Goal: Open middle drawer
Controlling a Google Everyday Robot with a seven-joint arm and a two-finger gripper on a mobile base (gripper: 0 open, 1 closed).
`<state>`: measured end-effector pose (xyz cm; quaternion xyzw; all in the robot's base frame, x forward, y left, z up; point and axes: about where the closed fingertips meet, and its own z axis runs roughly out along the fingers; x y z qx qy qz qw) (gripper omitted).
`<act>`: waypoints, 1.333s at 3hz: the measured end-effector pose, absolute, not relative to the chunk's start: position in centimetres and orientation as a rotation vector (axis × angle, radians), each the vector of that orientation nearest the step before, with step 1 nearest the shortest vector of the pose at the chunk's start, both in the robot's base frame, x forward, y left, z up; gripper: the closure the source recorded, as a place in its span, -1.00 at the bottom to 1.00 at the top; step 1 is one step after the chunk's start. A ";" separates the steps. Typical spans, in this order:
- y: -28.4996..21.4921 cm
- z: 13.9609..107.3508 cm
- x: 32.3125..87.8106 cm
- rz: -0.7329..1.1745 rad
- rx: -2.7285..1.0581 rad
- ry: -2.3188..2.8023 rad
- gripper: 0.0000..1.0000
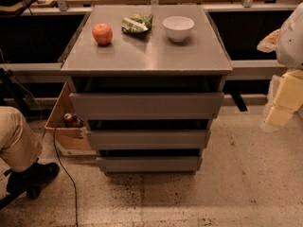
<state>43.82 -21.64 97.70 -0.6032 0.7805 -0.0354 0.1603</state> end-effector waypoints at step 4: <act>-19.0 82.5 44.3 0.043 -1.708 2.213 -1.00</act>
Offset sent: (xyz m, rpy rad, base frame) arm 0.0115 0.0033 -0.1017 0.0554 0.0468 0.0038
